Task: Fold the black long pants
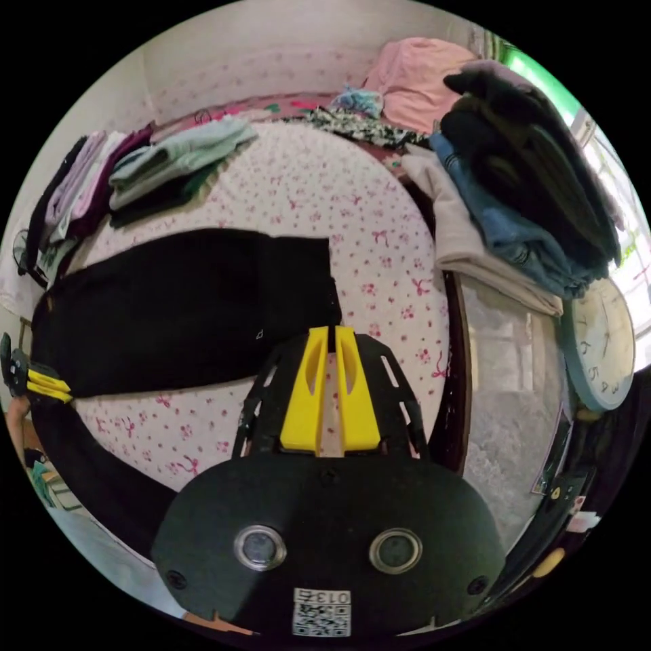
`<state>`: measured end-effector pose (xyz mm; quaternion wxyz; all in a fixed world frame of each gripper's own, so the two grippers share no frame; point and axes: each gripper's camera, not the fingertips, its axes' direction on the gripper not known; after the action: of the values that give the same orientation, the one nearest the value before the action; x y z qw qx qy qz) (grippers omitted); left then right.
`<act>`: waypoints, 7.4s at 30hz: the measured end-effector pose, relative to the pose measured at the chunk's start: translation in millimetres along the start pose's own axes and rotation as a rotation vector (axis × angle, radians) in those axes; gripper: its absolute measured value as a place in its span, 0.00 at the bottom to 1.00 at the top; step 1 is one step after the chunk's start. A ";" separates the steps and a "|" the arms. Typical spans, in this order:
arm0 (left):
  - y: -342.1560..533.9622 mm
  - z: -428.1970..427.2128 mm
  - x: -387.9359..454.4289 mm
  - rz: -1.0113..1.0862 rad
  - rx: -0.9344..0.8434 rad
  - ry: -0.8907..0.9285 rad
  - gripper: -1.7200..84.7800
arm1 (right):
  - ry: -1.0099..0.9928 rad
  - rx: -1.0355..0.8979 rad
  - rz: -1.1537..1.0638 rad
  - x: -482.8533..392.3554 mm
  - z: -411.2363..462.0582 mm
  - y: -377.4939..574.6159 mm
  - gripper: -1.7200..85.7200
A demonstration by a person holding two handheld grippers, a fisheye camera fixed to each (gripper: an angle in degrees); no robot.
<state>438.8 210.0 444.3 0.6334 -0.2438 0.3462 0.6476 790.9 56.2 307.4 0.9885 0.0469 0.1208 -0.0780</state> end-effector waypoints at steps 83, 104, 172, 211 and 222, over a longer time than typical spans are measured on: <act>116.3 -37.8 73.8 -0.225 0.258 -0.157 0.02 | 0.049 -0.102 -0.154 -229.6 59.4 112.6 0.02; 293.2 -105.9 13.5 -0.542 0.190 -0.372 0.04 | -0.341 0.041 -0.617 -504.3 74.7 18.9 0.02; 626.3 -152.7 55.3 -0.985 0.303 -0.409 0.04 | -0.257 0.011 -0.952 -722.3 152.3 -45.2 0.02; 431.3 -19.2 199.3 -0.519 0.211 -0.331 0.02 | -0.096 -0.072 -0.476 -471.4 74.4 202.4 0.02; 303.3 0.2 228.8 -0.221 0.257 -0.186 0.02 | -0.118 0.018 -0.528 -469.9 41.2 180.5 0.02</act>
<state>120.8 372.0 314.1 0.7558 -0.1369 0.3372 0.5443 379.9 296.3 476.1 0.9387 0.0179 0.0705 -0.3369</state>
